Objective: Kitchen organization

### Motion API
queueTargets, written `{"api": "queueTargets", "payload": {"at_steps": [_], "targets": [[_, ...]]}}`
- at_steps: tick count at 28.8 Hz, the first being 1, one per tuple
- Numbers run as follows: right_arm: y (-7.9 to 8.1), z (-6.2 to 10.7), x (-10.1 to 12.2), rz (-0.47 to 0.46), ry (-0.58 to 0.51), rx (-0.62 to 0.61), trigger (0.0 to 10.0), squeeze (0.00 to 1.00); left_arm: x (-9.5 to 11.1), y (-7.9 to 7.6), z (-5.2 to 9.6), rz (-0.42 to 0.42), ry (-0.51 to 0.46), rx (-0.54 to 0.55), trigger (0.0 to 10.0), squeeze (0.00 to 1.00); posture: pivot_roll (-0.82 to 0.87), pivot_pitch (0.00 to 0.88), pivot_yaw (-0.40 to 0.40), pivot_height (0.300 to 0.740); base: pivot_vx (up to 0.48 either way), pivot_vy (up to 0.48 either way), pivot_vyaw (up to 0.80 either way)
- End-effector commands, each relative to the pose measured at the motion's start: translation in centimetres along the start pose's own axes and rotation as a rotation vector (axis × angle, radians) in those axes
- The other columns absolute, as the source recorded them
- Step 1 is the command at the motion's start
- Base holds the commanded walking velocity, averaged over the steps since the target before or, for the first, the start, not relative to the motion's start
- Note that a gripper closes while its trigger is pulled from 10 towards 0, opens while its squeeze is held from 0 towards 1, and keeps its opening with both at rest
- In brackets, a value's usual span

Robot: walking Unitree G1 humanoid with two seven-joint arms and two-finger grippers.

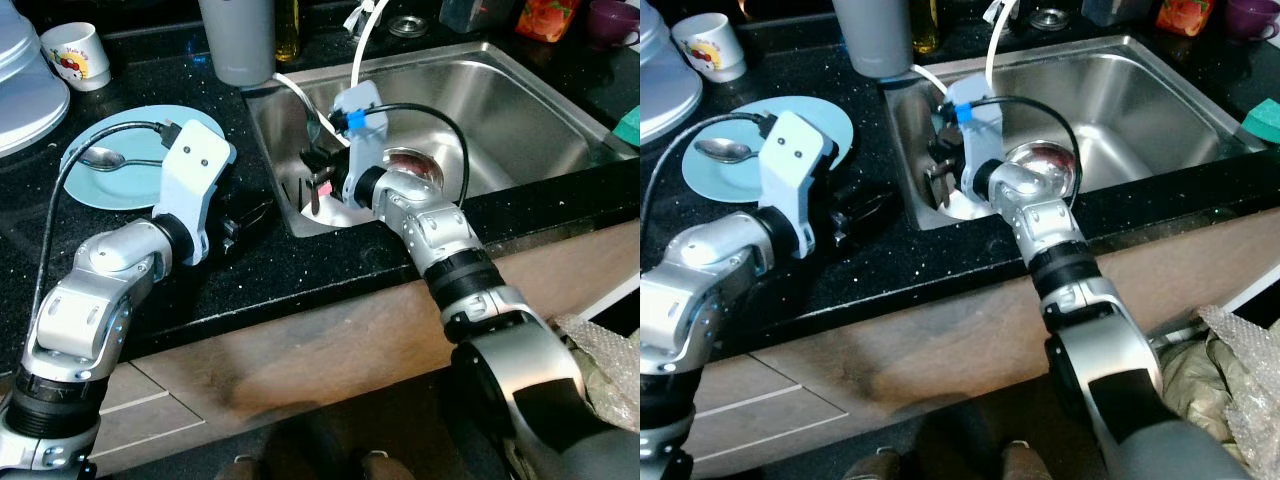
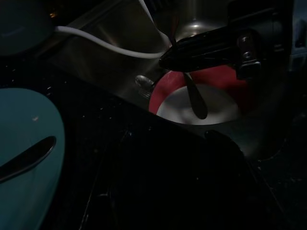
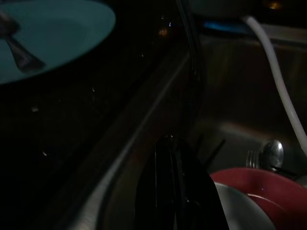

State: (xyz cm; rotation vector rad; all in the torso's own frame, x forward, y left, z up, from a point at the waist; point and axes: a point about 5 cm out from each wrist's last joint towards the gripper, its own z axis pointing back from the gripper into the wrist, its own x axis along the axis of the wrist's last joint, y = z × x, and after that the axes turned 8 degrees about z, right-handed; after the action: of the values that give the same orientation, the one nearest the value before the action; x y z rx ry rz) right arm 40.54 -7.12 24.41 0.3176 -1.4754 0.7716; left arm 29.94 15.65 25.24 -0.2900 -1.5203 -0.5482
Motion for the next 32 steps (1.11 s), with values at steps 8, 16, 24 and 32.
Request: {"api": "queueTargets", "payload": {"at_steps": [8, 16, 24, 32], "targets": [[-0.7, 0.0, -1.3, 0.073, 0.134, 0.007, 10.0, 0.00, -0.2, -0.4, 0.2, -0.012, 0.027, -0.006, 10.0, 0.00, 0.05, 0.162, 0.022, 0.740, 0.000, 0.000, 0.00], [-0.6, 0.0, -2.4, 0.112, 0.207, 0.028, 10.0, 0.00, -0.3, -0.4, 0.2, -0.009, 0.037, -0.004, 10.0, 0.00, 0.05, 0.169, 0.018, 0.740, 0.000, 0.000, 0.00], [0.2, -0.2, -3.0, 0.115, 0.225, 0.077, 10.0, 0.00, -0.5, -0.6, 0.2, -0.008, 0.046, -0.012, 10.0, 0.00, 0.05, 0.175, 0.016, 0.740, 0.000, 0.000, 0.00], [0.1, -0.2, -3.1, 0.119, 0.231, 0.082, 10.0, 0.64, -0.5, -0.5, 0.2, -0.011, 0.051, -0.013, 10.0, 0.00, 0.05, 0.176, 0.016, 0.740, 0.000, 0.000, 0.00]]}}
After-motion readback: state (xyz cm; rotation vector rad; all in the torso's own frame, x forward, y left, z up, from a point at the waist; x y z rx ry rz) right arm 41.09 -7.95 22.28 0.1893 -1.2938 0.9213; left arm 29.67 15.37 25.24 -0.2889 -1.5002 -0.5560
